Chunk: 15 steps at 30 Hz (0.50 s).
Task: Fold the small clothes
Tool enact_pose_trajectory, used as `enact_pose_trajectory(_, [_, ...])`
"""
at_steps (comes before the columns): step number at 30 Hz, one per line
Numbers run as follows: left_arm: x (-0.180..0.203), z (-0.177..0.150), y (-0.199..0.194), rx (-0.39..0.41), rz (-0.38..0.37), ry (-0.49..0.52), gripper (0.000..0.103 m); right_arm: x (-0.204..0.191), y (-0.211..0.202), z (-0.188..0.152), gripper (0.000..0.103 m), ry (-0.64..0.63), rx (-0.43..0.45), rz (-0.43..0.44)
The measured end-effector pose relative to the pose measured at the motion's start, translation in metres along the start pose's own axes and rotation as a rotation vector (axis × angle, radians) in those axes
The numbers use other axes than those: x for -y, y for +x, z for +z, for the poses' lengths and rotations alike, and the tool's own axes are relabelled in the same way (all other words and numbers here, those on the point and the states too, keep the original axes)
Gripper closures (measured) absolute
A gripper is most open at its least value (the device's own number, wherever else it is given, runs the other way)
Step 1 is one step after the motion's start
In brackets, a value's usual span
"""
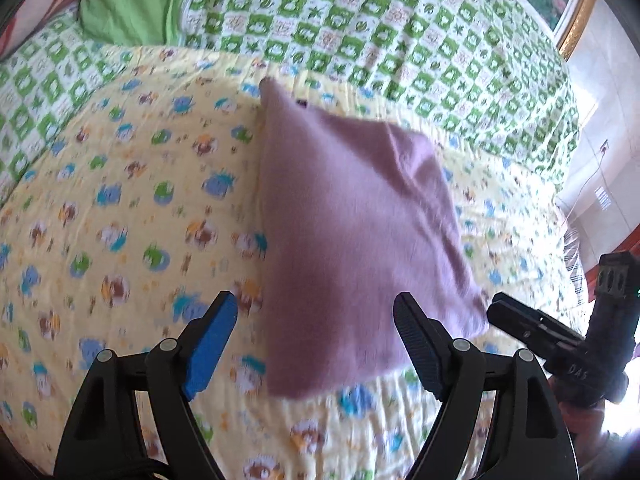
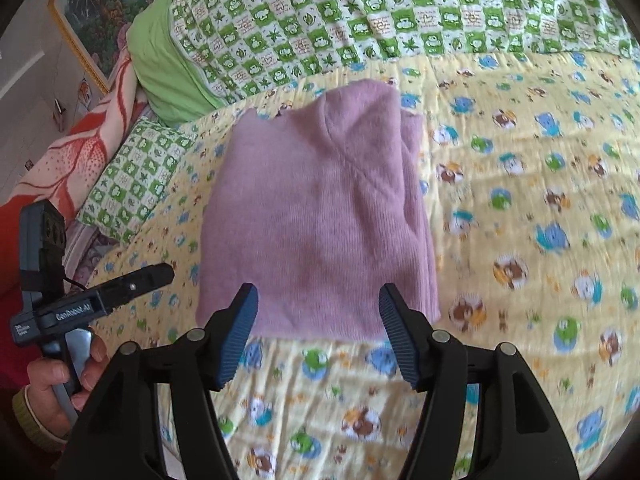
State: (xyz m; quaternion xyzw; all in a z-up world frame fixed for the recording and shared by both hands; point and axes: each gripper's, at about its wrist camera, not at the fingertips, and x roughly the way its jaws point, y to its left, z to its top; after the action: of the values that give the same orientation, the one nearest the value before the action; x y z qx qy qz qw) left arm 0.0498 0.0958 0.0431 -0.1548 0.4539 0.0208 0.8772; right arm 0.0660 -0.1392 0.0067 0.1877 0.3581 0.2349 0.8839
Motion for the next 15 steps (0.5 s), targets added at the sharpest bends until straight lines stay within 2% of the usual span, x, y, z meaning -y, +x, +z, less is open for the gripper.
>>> enact_pose_trajectory(2, [0.001, 0.02, 0.015, 0.006, 0.025, 0.027, 0.02, 0.001, 0.007, 0.011, 0.039, -0.012, 0.013, -0.018])
enact_pose_trajectory(4, [-0.004, 0.036, 0.033, -0.011, 0.132, 0.023, 0.021, 0.009, 0.018, 0.024, 0.039, 0.006, 0.023, -0.053])
enact_pose_trajectory(5, [-0.009, 0.042, 0.04, -0.018, 0.163, 0.008, 0.021, 0.014, 0.024, 0.029, 0.039, 0.025, 0.02, -0.063])
enact_pose_trajectory(10, [-0.032, 0.056, 0.066, -0.047, 0.164, -0.09, 0.021, 0.027, 0.048, 0.043, 0.039, 0.036, -0.017, -0.119])
enact_pose_trajectory(13, [-0.025, 0.054, 0.085, -0.082, 0.18, -0.048, 0.02, 0.032, 0.07, 0.042, 0.039, 0.002, -0.104, -0.202])
enact_pose_trajectory(15, [-0.014, 0.052, 0.097, -0.107, 0.187, 0.001, 0.02, 0.042, 0.077, 0.04, 0.039, 0.024, -0.129, -0.232])
